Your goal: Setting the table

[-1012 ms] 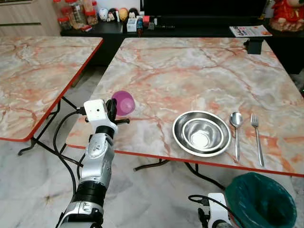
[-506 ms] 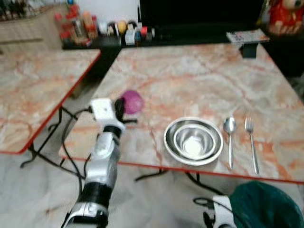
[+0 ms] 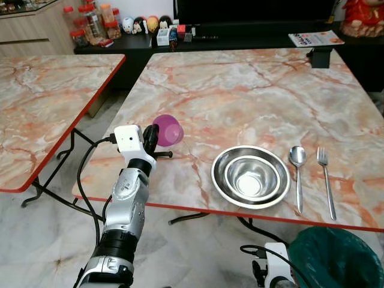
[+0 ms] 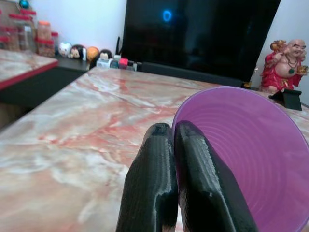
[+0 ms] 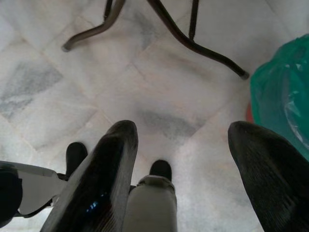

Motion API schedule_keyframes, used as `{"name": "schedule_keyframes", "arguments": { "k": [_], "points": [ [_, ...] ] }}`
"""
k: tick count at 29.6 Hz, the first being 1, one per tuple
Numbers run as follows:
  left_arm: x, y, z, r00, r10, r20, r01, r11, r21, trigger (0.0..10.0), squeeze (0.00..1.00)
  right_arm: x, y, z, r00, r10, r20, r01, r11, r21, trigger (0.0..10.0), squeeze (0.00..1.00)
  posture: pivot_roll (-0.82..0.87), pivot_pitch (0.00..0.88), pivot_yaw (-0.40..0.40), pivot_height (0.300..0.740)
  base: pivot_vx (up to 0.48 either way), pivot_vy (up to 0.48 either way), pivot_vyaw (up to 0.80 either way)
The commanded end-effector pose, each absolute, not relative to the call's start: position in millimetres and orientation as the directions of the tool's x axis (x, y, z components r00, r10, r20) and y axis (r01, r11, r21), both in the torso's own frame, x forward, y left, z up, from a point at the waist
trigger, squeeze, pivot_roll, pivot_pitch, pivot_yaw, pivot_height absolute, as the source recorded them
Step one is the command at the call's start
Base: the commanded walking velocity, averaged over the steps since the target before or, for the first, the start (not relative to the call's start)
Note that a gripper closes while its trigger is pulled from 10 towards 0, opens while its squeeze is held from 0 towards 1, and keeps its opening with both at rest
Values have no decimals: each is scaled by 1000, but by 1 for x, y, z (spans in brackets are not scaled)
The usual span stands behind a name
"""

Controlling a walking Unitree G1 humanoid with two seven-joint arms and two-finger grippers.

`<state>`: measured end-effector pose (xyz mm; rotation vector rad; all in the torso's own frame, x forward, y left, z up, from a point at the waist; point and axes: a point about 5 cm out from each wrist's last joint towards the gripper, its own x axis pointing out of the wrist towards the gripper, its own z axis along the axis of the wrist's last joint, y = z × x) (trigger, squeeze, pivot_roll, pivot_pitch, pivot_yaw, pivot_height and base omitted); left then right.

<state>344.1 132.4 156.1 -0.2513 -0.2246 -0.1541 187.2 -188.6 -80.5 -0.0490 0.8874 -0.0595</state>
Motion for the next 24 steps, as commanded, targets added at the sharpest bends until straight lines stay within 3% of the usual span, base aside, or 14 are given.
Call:
{"name": "schedule_keyframes", "arguments": {
  "k": [1,12,13,15,24],
  "points": [
    [342,137,158,961,-123,246,180,957,-227,10000,0,185,-185,-82,632,-63,-773,30,998,-57,10000,0,24,56,73,740,0,0,0],
    [343,136,155,959,-200,200,249,931,-268,10000,0,184,-183,-82,629,-66,-775,35,998,-56,10000,0,25,57,81,740,0,0,0],
    [343,130,150,950,-279,142,305,927,-217,10000,0,184,-182,-83,626,-65,-777,33,998,-56,10000,0,31,57,86,740,0,0,0],
    [343,126,147,941,-320,109,336,921,-195,10000,0,183,-180,-83,626,-61,-778,29,998,-55,10000,0,29,57,91,740,0,0,0],
    [344,120,147,934,-350,72,357,917,-177,10000,0,182,-178,-84,626,-61,-778,28,998,-55,10000,0,31,58,99,740,0,0,0]
  ]
}}
